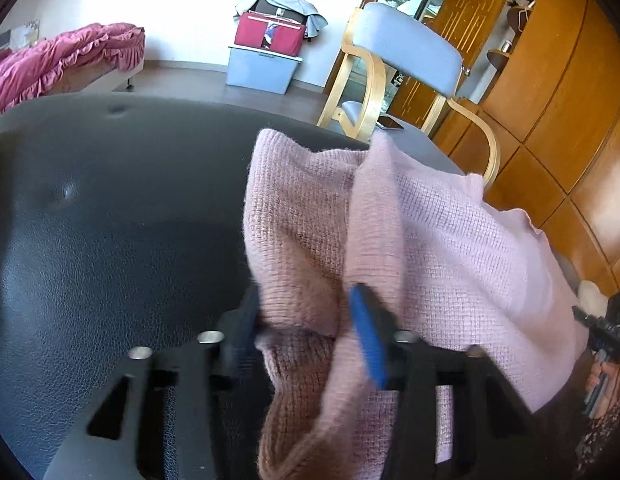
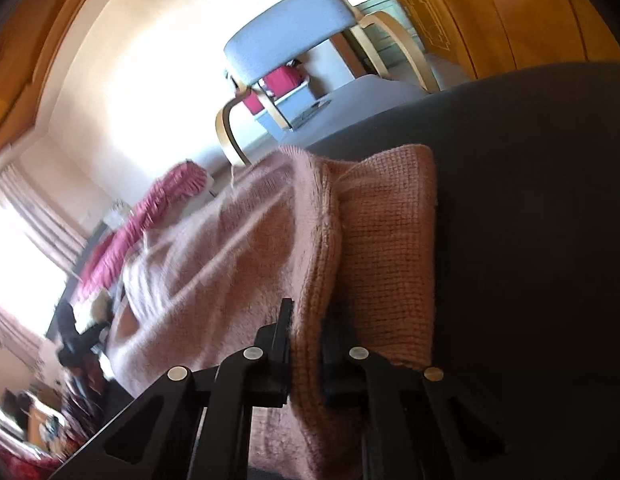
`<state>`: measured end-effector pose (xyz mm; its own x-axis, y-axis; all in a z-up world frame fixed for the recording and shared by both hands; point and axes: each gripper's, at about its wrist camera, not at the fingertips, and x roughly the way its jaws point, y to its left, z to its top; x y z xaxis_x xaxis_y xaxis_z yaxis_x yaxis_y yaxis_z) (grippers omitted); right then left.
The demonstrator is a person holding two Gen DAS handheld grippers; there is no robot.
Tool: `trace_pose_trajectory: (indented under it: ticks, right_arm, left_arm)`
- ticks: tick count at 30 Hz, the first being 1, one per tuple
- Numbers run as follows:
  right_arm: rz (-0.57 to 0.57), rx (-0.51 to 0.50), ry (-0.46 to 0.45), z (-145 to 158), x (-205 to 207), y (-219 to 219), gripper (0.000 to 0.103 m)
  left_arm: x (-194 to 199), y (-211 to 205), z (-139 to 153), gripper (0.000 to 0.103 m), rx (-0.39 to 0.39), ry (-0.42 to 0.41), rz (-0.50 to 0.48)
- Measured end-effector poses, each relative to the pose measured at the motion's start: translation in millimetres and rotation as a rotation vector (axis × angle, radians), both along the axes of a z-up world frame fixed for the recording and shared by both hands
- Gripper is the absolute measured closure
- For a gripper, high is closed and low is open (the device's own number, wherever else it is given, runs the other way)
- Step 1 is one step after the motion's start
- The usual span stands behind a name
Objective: Fold clothes
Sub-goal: 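Lower the folded sweater end onto the sweater with both grippers, then open both grippers and release the folded sweater end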
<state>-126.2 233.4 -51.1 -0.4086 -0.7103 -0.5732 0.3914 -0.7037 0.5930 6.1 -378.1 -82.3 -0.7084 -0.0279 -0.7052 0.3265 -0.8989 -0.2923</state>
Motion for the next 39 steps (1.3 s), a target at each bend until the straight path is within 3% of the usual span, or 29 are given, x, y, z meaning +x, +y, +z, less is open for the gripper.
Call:
trace_pose_trajectory:
  ticks: [2, 5, 6, 8, 11, 13, 17, 19, 23, 29, 30, 32, 35, 39]
  right_arm:
    - [-0.005, -0.037, -0.001, 2.5, 1.3, 2.8, 0.094]
    - [0.026, -0.037, 0.014, 6.6, 5.5, 2.0, 0.091]
    - [0.047, -0.035, 0.018, 7.7, 7.0, 0.7, 0.089]
    - [0.071, -0.014, 0.009, 7.2, 9.4, -1.8, 0.074]
    - [0.085, 0.015, 0.004, -1.2, 9.8, -5.4, 0.074]
    - [0.077, -0.017, -0.006, -7.6, 7.5, -3.3, 0.074]
    - [0.054, -0.081, -0.035, -17.5, 3.0, 2.7, 0.077]
    - [0.055, -0.103, -0.043, -19.8, 2.0, 5.4, 0.077]
    - [0.059, -0.132, -0.05, -21.9, 1.2, 8.9, 0.077]
    - [0.066, -0.119, -0.041, -18.1, 2.3, 6.2, 0.078]
    - [0.063, -0.1, -0.035, -16.4, 3.0, 4.1, 0.08]
    - [0.058, -0.062, -0.021, -13.1, 4.8, -0.1, 0.092]
    - [0.049, -0.052, 0.004, -6.7, 8.2, -1.8, 0.097]
    - [0.048, -0.122, 0.013, -0.6, 12.2, 2.7, 0.098]
  left_arm:
    - [0.8, 3.5, 2.4, 0.077, -0.042, -0.014, -0.003]
    - [7.5, 5.7, 5.1, 0.075, -0.054, -0.007, -0.05]
    - [10.8, 4.5, 4.7, 0.065, -0.054, -0.009, -0.06]
    - [13.4, -0.7, 1.4, 0.047, -0.033, -0.015, -0.054]
    - [12.8, -7.3, -1.9, 0.046, 0.004, -0.017, -0.042]
    - [14.6, -2.4, 2.2, 0.046, -0.028, -0.003, -0.044]
    - [40.3, 15.7, 31.3, 0.046, -0.143, 0.212, -0.069]
    - [44.9, 24.9, 35.1, 0.046, -0.168, 0.259, -0.12]
    - [22.6, 35.1, 24.1, 0.046, -0.21, 0.133, -0.158]
    - [7.3, 19.9, 3.5, 0.046, -0.108, 0.009, -0.154]
    - [6.1, 20.2, 2.8, 0.054, -0.1, 0.006, -0.162]
    - [8.6, 23.5, 4.6, 0.084, -0.077, 0.029, -0.208]
    - [11.7, 26.6, 7.8, 0.095, -0.074, 0.04, -0.225]
    - [26.5, 21.6, 18.0, 0.097, 0.023, 0.095, -0.262]
